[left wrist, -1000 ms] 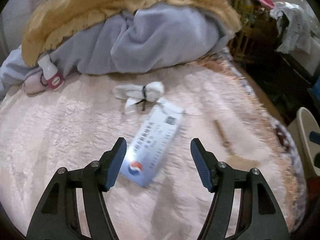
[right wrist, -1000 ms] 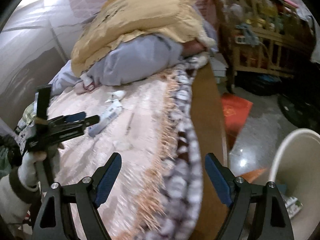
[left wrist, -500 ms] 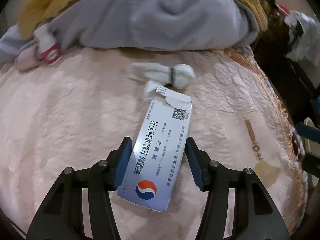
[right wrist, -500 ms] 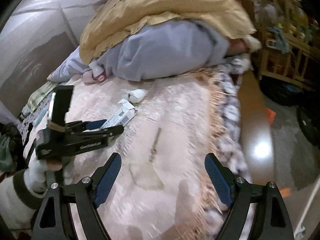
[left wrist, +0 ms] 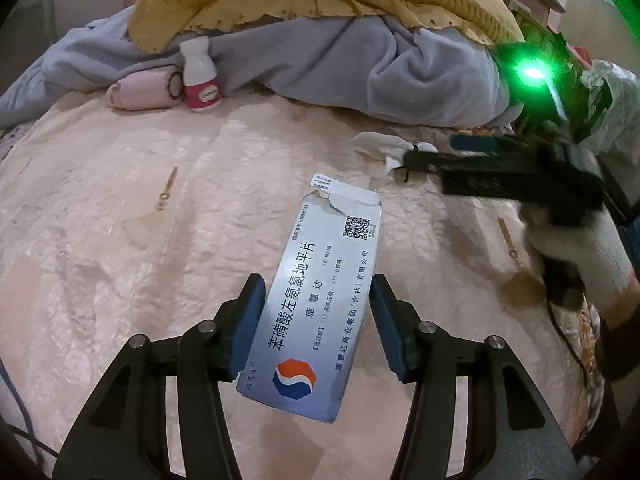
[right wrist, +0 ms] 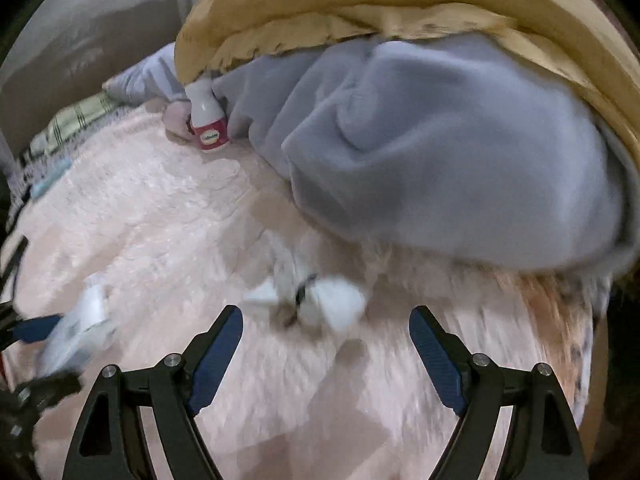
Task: Collect trash
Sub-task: 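Grasp the white-blue medicine box with left tool while right tool grasps white tissue, then carry medicine box and tissue over to the white bucket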
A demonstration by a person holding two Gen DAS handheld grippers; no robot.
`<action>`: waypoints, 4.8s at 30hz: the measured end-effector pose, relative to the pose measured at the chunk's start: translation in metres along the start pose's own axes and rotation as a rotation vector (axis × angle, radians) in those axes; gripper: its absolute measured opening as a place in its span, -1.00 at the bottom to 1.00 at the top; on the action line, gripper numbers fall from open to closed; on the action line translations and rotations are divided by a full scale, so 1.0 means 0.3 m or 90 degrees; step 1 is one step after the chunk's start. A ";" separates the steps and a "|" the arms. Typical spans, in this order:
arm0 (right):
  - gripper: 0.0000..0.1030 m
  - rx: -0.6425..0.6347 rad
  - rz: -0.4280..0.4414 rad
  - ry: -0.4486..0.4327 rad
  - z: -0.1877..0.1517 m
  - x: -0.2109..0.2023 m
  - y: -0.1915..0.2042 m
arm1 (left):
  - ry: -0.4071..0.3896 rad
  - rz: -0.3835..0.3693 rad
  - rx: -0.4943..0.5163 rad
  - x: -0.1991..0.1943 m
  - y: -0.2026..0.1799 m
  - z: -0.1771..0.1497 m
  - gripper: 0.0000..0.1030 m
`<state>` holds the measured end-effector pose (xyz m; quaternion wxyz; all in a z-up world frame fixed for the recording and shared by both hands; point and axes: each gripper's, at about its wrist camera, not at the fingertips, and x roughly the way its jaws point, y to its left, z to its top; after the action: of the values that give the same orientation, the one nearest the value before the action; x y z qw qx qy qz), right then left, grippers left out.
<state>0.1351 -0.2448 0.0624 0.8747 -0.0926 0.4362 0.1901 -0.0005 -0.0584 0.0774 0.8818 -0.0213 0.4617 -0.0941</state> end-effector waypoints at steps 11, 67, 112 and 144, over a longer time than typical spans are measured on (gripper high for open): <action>-0.38 0.011 0.031 0.015 -0.077 -0.082 0.054 | -0.009 -0.012 -0.040 -0.057 0.020 -0.062 0.01; -0.37 0.133 0.061 -0.064 -0.478 -0.651 0.272 | -0.097 0.000 -0.019 -0.444 -0.143 -0.358 0.01; -0.37 0.244 -0.006 -0.115 -0.644 -0.849 -0.084 | -0.101 -0.009 0.073 -0.316 -0.459 -0.167 0.01; -0.37 0.417 -0.180 -0.112 -1.053 -1.120 -0.593 | -0.033 -0.197 0.228 -0.172 -1.147 -0.093 0.01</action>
<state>-0.2051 -0.5950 0.1396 0.9097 0.1498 0.3799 -0.0754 -0.1024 -0.3851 0.1461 0.8580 0.0625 0.4062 -0.3082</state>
